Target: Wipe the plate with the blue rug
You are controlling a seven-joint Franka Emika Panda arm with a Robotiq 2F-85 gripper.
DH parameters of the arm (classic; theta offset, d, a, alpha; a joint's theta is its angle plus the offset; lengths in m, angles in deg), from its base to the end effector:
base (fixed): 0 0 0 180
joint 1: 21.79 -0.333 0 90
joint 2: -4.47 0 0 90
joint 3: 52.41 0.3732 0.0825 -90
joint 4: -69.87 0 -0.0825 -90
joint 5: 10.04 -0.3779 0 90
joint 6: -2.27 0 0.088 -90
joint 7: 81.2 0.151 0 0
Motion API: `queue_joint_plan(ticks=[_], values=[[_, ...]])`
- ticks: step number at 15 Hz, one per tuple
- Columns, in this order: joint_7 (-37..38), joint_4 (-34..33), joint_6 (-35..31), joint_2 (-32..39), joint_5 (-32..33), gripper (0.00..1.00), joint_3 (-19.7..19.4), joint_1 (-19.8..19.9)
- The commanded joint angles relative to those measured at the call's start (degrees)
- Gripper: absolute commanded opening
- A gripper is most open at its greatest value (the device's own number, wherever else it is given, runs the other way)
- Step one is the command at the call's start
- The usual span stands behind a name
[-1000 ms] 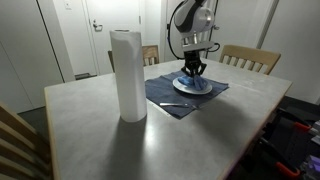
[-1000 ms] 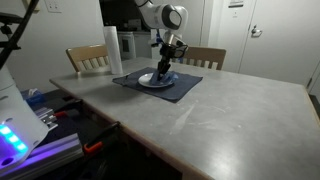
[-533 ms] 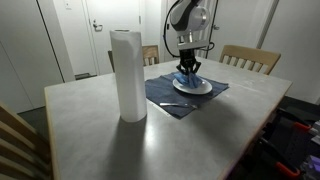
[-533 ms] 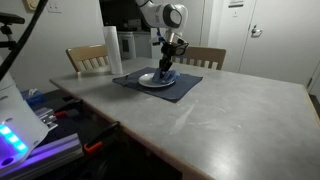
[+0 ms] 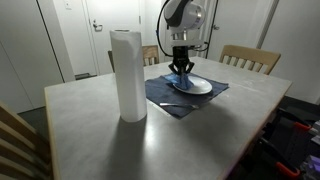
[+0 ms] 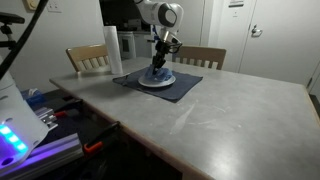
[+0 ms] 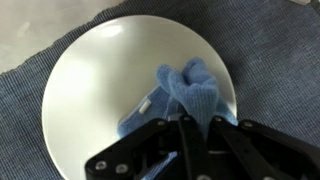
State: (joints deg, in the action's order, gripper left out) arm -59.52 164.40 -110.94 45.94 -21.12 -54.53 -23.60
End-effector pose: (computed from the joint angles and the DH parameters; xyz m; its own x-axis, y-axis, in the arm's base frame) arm 0.6548 0.0186 0.1713 0.8026 -0.4398 -0.4030 -0.4637 -0.8850 0.0424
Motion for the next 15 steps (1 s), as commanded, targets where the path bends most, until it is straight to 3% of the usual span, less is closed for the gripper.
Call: queue_joint_plan(ticks=[1,9,15], values=[[-2.0,2.2,4.0,-2.6,-1.6,0.02,1.5,0.5],[-5.7,7.5,14.7,-6.5,-3.2,0.02,2.6,0.7],[-6.4,11.5,15.6,-6.6,-4.2,0.02,1.2,1.8]])
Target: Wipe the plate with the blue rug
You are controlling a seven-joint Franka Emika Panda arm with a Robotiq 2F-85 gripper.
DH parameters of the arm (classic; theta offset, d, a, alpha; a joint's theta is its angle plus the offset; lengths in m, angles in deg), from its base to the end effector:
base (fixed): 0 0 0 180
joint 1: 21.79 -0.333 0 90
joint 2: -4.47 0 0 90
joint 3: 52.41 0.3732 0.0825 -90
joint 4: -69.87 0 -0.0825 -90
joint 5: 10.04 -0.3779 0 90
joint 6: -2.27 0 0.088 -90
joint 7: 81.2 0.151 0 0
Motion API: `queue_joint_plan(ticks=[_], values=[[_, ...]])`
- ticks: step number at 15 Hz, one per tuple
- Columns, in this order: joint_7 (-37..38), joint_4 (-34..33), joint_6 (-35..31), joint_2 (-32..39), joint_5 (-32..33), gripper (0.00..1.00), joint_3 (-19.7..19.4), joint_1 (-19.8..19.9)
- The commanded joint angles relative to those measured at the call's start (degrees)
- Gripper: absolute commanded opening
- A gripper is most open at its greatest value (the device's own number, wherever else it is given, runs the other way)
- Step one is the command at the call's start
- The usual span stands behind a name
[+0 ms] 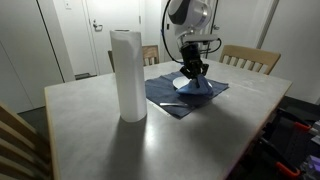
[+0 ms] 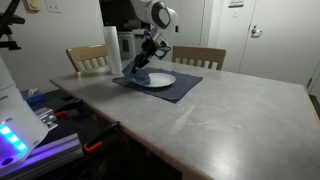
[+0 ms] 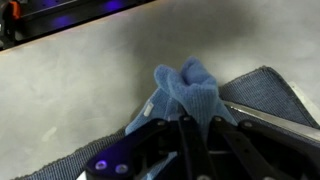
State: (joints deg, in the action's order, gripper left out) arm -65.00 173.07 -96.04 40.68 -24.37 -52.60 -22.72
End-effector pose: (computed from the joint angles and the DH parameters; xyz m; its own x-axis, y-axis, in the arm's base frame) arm 0.5653 0.0412 0.1832 0.6720 -0.2969 -0.6784 -0.3773 -0.9256 0.0314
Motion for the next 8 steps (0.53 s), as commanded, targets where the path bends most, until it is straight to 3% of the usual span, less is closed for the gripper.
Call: queue_joint_plan(ticks=[1,8], values=[[-0.5,3.0,0.4,-1.2,-0.7,0.02,-1.2,1.0],[1.9,1.3,-0.1,-0.5,4.2,0.02,-5.4,0.7]])
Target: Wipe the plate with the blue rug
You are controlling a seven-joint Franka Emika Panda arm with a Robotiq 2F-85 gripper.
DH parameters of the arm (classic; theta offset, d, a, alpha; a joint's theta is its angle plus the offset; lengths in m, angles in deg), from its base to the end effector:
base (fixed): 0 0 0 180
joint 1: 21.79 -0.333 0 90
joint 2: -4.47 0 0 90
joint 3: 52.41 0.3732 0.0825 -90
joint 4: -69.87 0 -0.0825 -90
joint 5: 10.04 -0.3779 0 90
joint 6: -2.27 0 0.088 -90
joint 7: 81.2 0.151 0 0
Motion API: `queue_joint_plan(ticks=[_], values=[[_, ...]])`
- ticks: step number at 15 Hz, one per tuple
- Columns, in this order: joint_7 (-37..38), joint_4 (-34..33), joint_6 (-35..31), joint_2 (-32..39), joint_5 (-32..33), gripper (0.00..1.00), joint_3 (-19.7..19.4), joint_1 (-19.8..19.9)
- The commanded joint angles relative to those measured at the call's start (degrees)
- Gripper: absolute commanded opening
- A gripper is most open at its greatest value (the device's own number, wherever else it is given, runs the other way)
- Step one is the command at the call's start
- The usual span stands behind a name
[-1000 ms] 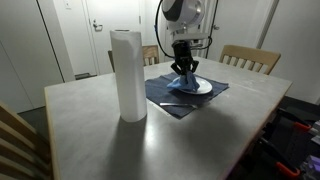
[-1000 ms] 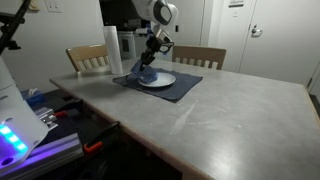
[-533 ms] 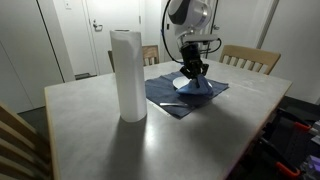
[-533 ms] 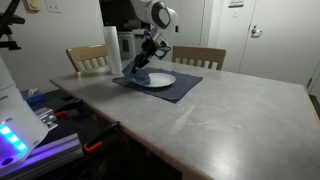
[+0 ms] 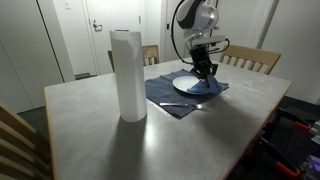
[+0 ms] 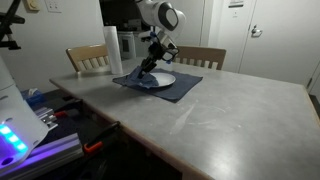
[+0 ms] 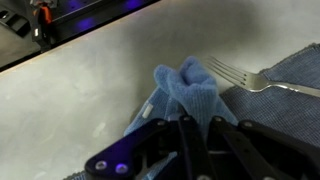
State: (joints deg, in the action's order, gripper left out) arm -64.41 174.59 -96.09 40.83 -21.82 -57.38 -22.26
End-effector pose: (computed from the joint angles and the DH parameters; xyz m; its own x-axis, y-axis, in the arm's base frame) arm 0.5542 -0.0145 0.1734 0.6338 -0.3859 -0.6703 -0.4200 -0.8995 0.1207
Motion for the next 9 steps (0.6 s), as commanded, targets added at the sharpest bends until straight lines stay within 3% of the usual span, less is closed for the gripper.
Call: queue_joint_plan(ticks=[1,9], values=[[1.9,-0.2,-0.6,-0.7,2.2,0.02,-1.0,0.1],[13.1,2.7,-14.5,-1.8,7.2,0.02,-3.1,-2.6]])
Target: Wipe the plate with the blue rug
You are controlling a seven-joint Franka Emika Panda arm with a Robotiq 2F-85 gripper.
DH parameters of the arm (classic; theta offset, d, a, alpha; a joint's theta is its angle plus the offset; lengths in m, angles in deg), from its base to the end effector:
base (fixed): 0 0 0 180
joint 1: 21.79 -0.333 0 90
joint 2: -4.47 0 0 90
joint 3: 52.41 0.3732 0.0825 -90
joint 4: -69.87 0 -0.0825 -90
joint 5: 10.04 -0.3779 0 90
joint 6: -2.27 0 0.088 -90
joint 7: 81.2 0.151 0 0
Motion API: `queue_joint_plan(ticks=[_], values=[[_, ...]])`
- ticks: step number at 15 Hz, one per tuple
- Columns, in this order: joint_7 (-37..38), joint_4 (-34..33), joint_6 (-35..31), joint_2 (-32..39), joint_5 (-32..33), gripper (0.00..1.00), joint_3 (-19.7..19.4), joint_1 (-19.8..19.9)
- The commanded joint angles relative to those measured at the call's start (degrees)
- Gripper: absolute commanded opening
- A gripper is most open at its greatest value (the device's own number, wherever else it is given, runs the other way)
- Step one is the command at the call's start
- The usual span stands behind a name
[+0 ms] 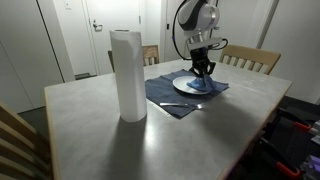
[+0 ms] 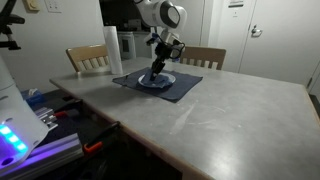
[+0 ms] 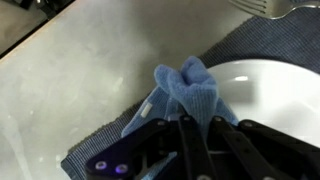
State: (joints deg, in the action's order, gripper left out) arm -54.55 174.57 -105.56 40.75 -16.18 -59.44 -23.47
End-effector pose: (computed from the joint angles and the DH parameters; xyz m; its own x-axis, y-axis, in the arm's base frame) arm 0.5802 -0.0398 0.1709 0.6743 -0.5598 -0.4816 -0.5086 -0.8249 0.2468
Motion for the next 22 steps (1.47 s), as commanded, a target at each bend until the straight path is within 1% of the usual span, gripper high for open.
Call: queue_joint_plan(ticks=[1,3,6,10,14,16,18,20,22], values=[[5.0,2.9,-6.5,-1.7,2.1,0.02,-1.3,-1.8],[7.1,3.4,-9.2,-1.7,2.5,0.02,-1.4,-2.2],[8.3,3.9,-13.2,-2.0,2.3,0.02,-0.9,-2.5],[5.7,4.9,-19.2,-2.6,-0.3,0.02,0.8,-1.4],[-0.3,5.4,-19.3,-3.4,-6.1,0.02,3.4,0.9],[-5.0,5.7,-18.6,-4.0,-10.2,0.02,5.1,2.6],[-8.6,5.8,-17.4,-4.2,-12.3,0.02,5.9,3.4],[-12.5,5.8,-15.0,-4.5,-13.0,0.02,6.7,4.2],[-16.8,5.1,-10.1,-4.3,-13.2,0.02,7.7,5.2]])
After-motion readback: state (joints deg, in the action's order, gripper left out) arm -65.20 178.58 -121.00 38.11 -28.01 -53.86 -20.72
